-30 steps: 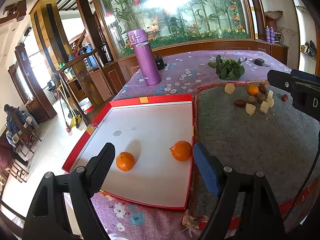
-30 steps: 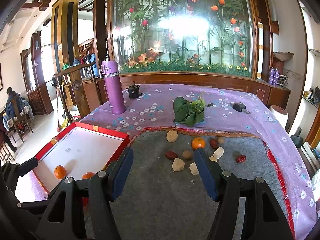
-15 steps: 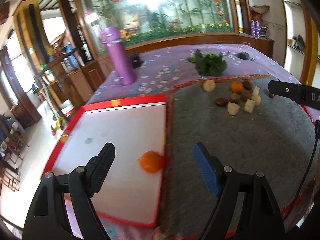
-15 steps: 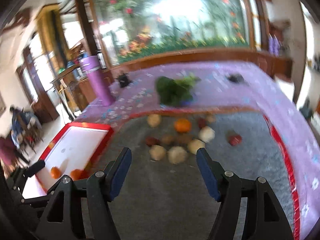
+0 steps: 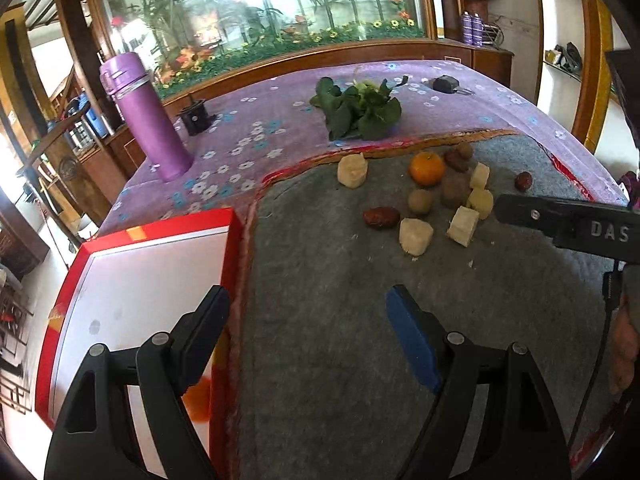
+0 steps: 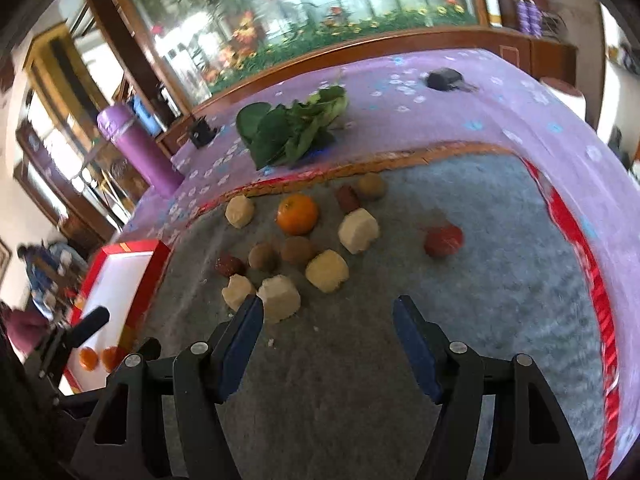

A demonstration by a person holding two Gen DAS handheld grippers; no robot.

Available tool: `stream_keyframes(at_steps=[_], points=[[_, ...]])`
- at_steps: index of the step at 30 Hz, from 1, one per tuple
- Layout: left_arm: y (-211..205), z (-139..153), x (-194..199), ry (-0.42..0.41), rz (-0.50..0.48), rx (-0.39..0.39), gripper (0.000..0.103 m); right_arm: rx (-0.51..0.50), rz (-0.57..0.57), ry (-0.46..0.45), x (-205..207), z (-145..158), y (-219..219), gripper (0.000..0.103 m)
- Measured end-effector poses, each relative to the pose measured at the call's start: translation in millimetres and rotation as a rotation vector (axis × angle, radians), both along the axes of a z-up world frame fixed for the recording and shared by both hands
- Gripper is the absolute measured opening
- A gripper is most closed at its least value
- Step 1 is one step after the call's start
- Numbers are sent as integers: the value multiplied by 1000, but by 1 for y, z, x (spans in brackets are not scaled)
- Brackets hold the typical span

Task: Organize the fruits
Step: 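Grasp a pale cube with the left gripper while the right gripper grasps another cube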

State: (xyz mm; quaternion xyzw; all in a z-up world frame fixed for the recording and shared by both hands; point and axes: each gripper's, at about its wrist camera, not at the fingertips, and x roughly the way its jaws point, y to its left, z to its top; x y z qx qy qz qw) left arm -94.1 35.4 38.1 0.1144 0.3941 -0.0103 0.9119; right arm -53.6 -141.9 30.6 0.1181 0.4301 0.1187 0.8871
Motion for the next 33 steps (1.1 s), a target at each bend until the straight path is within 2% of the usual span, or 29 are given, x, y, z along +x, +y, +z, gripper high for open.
stream_keyframes(at_steps=[4, 6, 11, 15, 17, 18, 20, 23, 24, 25, 26, 27, 28, 30, 33], points=[[-4, 4, 2, 2, -44, -13, 81, -7, -10, 33, 18, 0, -3, 64], [-10, 7, 4, 2, -89, -25, 81, 14, -6, 67, 29, -3, -6, 54], [-30, 8, 14, 34, -200, -59, 81, 12, 28, 155, 49, -19, -1, 43], [-45, 5, 25, 63, -250, -55, 80, 11, 30, 131, 52, -21, 0, 39], [-53, 3, 31, 74, -280, -44, 80, -1, 56, 121, 52, -21, 2, 33], [-56, 2, 32, 81, -290, -42, 80, 8, 84, 114, 52, -20, 4, 26], [-62, 0, 38, 100, -313, -40, 80, 10, 96, 106, 52, -20, 4, 25], [-72, -2, 44, 112, -343, -31, 73, 117, 99, 120, 54, -26, -11, 25], [-74, -3, 46, 115, -347, -28, 68, 150, 94, 128, 54, -27, -16, 21], [-78, -3, 49, 120, -357, -27, 66, 195, 89, 138, 55, -28, -25, 13], [-81, -3, 51, 122, -367, -25, 64, 223, 77, 142, 56, -29, -31, 12], [-85, -5, 53, 124, -381, -19, 62, 250, 60, 143, 57, -29, -39, 5], [-89, -7, 55, 128, -390, -7, 60, 268, 41, 147, 58, -29, -46, 4], [-93, -15, 61, 158, -398, 11, 47, 274, 13, 165, 58, -32, -54, 3], [-93, -19, 68, 173, -401, -6, 46, 349, 19, 200, 59, -36, -63, 3]])
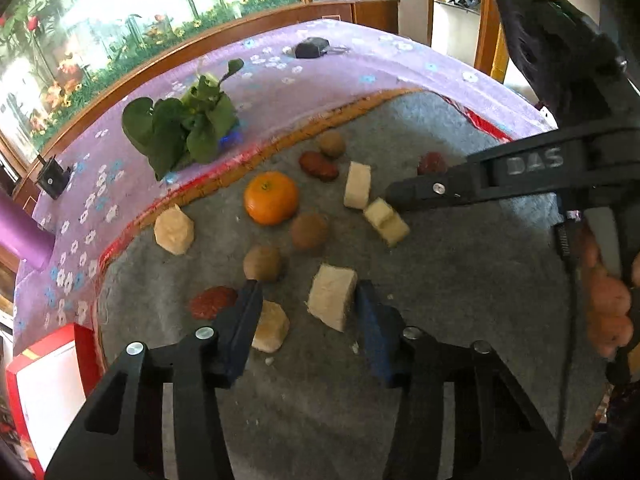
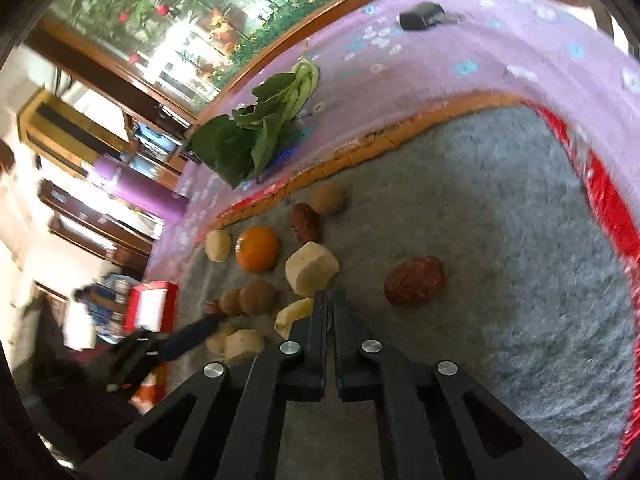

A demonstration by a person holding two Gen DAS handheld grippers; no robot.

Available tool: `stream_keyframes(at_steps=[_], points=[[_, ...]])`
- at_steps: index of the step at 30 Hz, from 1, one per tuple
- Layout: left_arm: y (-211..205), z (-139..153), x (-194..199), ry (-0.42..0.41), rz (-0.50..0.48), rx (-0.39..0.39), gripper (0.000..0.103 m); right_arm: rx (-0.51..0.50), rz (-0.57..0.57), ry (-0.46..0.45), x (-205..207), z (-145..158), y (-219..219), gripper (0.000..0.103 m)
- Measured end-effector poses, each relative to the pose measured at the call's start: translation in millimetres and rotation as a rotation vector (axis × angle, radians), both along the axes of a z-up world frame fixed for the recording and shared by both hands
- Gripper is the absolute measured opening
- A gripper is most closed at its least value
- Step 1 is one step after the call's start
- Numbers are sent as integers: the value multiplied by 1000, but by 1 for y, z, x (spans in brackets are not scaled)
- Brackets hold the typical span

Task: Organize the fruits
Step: 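Grasp a pale cube with the left gripper while the right gripper grasps another cube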

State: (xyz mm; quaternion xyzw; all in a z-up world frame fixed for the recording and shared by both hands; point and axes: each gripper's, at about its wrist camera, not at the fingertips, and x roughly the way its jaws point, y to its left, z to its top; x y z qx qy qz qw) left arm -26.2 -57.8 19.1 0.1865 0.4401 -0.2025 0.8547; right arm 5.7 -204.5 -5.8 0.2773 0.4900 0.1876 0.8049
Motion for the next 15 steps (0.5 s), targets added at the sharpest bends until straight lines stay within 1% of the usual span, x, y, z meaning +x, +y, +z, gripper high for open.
stream_keyframes(at_steps=[1, 2, 4, 5, 6, 7, 9, 12, 15], points=[[0, 0, 0, 2, -4, -2, 44, 28, 2, 4, 0, 0, -3, 4], [0, 0, 1, 6, -10, -8, 38, 38, -1, 3, -1, 1, -4, 8], [-2, -1, 0, 9, -33, -14, 30, 25, -5, -6, -2, 5, -4, 9], [-4, -2, -2, 6, -50, -11, 25, 30, 0, -4, -2, 6, -3, 10], [-7, -4, -4, 7, -68, -8, 19, 40, 7, -2, -1, 5, -3, 14], [-7, -6, -5, 19, -77, -9, 18, 41, 11, -2, -1, 6, -1, 20], [-7, -7, -6, 12, -83, -15, 18, 13, 18, -10, -2, 7, 4, 30], [3, -7, -2, 44, -59, -76, 16, 2, 38, -24, -2, 8, 9, 30], [10, -7, -4, 46, -41, -104, 16, -21, 51, -8, 1, 3, 16, 33]])
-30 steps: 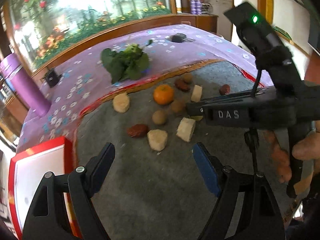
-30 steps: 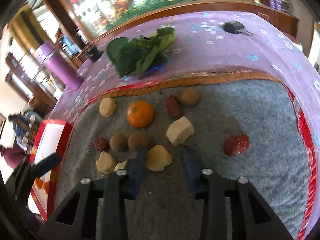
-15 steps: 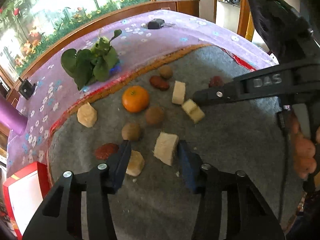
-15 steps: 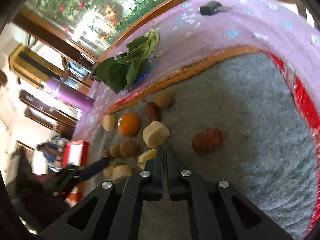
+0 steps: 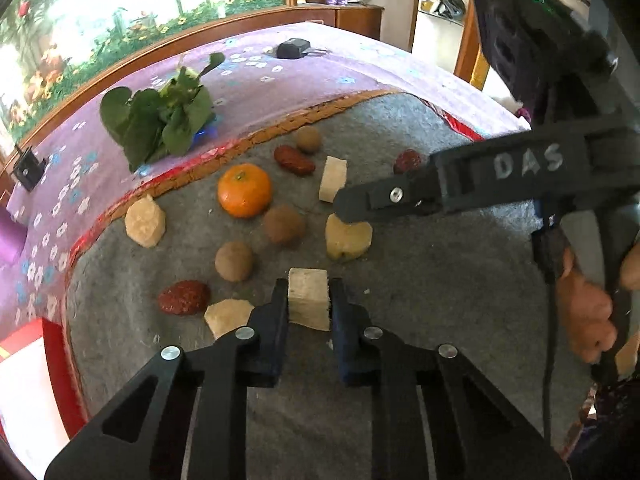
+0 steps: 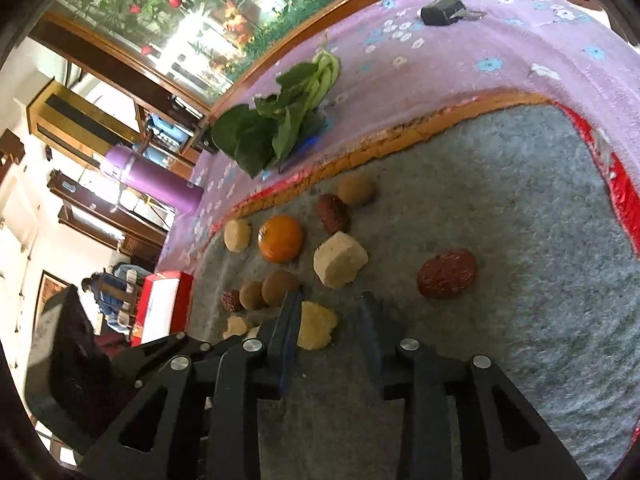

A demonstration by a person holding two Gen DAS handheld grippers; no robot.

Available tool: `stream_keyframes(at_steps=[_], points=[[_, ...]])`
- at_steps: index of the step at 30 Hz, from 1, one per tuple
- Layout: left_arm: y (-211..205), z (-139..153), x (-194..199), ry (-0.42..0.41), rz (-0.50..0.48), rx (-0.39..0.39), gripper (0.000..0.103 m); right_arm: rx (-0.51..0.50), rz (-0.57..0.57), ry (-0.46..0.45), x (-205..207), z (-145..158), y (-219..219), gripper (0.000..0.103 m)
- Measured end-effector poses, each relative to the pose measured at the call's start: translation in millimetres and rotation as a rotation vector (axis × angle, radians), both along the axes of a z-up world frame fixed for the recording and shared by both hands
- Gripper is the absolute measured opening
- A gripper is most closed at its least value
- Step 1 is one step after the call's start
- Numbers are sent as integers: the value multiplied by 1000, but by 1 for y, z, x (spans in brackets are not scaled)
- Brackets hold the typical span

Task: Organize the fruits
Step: 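Grasp a pale cube with the left gripper while the right gripper grasps another cube, then carry both pale cubes into the white tray and open both grippers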

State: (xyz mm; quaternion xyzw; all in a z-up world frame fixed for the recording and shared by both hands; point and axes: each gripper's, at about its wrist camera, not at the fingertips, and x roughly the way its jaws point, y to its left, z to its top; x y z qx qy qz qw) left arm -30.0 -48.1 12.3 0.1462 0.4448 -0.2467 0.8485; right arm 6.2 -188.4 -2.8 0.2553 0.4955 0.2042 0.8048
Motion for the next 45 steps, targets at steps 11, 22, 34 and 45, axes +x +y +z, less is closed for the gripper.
stream_keyframes(at_steps=[11, 22, 34, 45], points=[[53, 22, -40, -67, 183, -99, 16, -324, 65, -173, -14, 11, 49, 41], [93, 18, -57, -39, 287, -130, 16, -639, 59, -277, -30, 9, 89, 27], [138, 43, -88, -118, 354, -181, 16, -230, 105, -205, -53, 35, 93, 27], [232, 50, -124, -201, 575, -171, 16, -111, 292, -327, -93, 60, 196, 26]])
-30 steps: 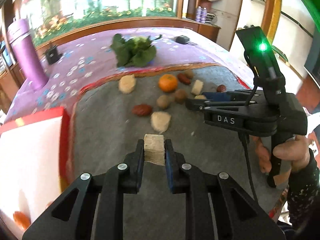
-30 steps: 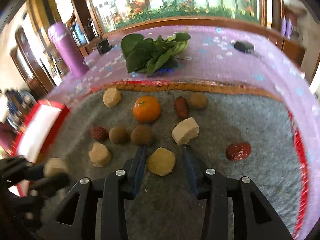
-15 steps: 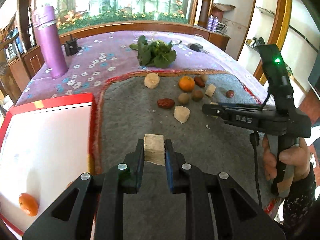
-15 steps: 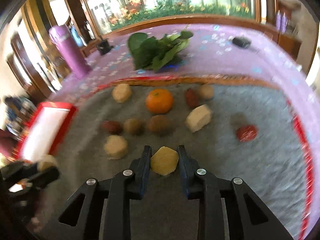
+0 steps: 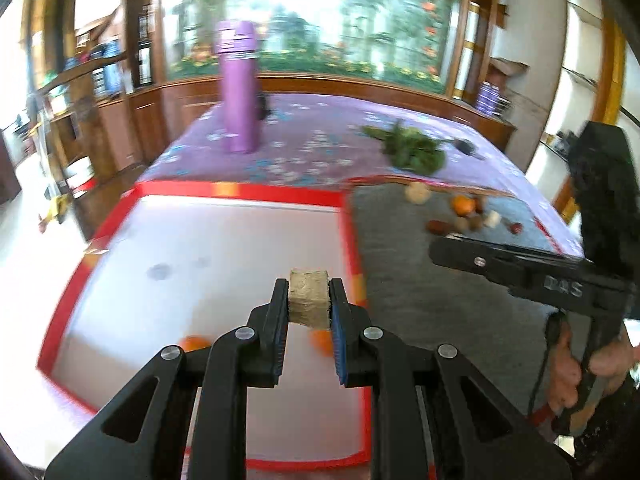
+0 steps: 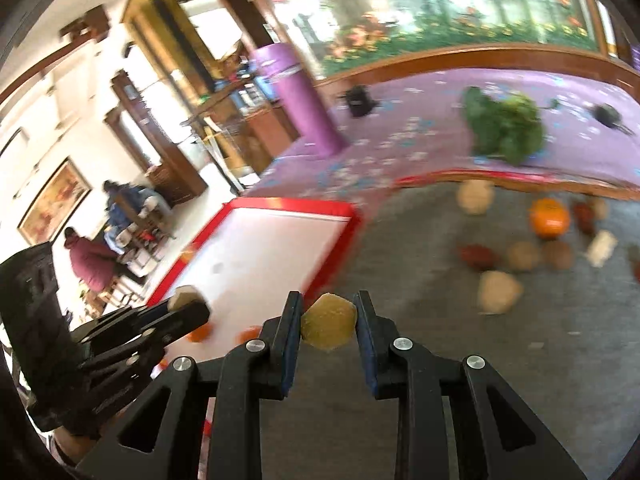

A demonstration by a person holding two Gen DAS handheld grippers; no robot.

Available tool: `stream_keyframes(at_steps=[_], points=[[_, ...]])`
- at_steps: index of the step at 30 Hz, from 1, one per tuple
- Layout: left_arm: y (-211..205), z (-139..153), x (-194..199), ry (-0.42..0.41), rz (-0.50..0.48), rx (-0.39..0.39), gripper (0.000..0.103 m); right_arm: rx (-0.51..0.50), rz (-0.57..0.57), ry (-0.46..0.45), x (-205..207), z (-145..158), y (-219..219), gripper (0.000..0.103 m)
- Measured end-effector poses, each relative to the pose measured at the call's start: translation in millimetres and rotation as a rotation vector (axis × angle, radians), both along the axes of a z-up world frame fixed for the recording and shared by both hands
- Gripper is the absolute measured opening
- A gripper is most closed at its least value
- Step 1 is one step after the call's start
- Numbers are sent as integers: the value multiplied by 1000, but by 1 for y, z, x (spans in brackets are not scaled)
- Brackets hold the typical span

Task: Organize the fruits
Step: 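Carry both pale cubes into the white tray and open both grippers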

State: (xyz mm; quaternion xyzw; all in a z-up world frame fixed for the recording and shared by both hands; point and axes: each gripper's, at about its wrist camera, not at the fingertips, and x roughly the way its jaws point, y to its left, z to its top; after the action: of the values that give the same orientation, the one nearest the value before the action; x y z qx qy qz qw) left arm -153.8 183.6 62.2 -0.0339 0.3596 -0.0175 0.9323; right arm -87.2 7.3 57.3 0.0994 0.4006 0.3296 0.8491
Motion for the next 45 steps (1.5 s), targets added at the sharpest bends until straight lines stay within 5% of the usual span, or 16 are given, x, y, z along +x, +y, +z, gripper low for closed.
stream_keyframes(at_steps=[9, 31, 34, 36, 45], points=[[32, -26, -10, 45, 65, -4, 17, 13, 119, -28, -25, -8, 65, 26], [28, -32, -13, 55, 92, 46, 17, 52, 220, -20, -30, -30, 86, 30], [27, -30, -13, 58, 99, 46, 33, 79, 207, -17, -29, -28, 79, 38], [26, -28, -15, 45, 121, 68, 59, 91, 197, -23, -29, -27, 76, 44], [17, -22, -20, 29, 127, 101, 63, 161, 154, 43, -19, -30, 60, 48]])
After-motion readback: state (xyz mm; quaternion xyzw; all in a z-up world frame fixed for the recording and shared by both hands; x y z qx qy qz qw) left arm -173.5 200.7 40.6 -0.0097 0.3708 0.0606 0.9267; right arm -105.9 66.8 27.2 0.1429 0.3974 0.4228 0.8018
